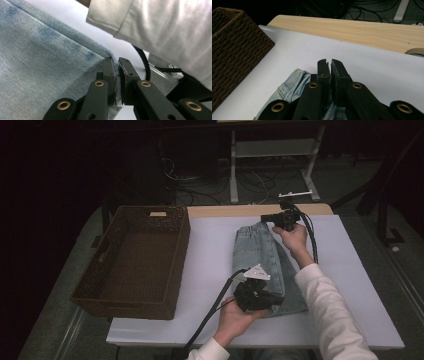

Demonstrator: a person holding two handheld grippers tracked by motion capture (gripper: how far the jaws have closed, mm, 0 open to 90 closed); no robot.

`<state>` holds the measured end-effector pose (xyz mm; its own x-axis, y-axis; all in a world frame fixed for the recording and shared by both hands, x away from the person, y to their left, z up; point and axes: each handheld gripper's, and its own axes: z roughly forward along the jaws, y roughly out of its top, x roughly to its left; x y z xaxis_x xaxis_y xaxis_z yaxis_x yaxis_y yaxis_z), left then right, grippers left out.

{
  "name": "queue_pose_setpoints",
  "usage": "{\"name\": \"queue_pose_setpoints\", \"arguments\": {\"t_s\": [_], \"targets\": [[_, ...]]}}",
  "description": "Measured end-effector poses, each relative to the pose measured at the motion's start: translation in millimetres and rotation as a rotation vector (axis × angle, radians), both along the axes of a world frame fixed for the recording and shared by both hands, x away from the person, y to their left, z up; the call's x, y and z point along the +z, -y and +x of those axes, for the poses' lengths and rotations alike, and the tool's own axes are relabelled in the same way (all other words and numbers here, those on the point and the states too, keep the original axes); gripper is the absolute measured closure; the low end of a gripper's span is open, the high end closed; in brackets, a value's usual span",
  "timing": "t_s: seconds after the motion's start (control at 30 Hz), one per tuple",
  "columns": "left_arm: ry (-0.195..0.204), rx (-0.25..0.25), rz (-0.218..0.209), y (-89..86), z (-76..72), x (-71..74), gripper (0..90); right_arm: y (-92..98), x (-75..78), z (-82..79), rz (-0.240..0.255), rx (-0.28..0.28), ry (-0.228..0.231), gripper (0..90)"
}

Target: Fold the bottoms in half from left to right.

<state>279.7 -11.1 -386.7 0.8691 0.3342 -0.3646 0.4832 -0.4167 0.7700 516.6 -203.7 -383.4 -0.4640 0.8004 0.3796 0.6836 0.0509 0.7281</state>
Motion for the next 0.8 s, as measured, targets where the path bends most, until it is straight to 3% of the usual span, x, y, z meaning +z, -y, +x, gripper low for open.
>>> {"name": "queue_pose_setpoints", "arguments": {"t_s": [0.6,0.8], "targets": [[-0.022,-0.044,0.005,27.0,15.8,5.3,83.9,14.8,-4.9,8.5,0.010,-0.019,-0.020,85.6],[-0.038,-0.058,0.007,40.2,22.8,-0.7,83.9,19.4,-7.6,11.5,0.012,-0.022,-0.021,85.6]]}}
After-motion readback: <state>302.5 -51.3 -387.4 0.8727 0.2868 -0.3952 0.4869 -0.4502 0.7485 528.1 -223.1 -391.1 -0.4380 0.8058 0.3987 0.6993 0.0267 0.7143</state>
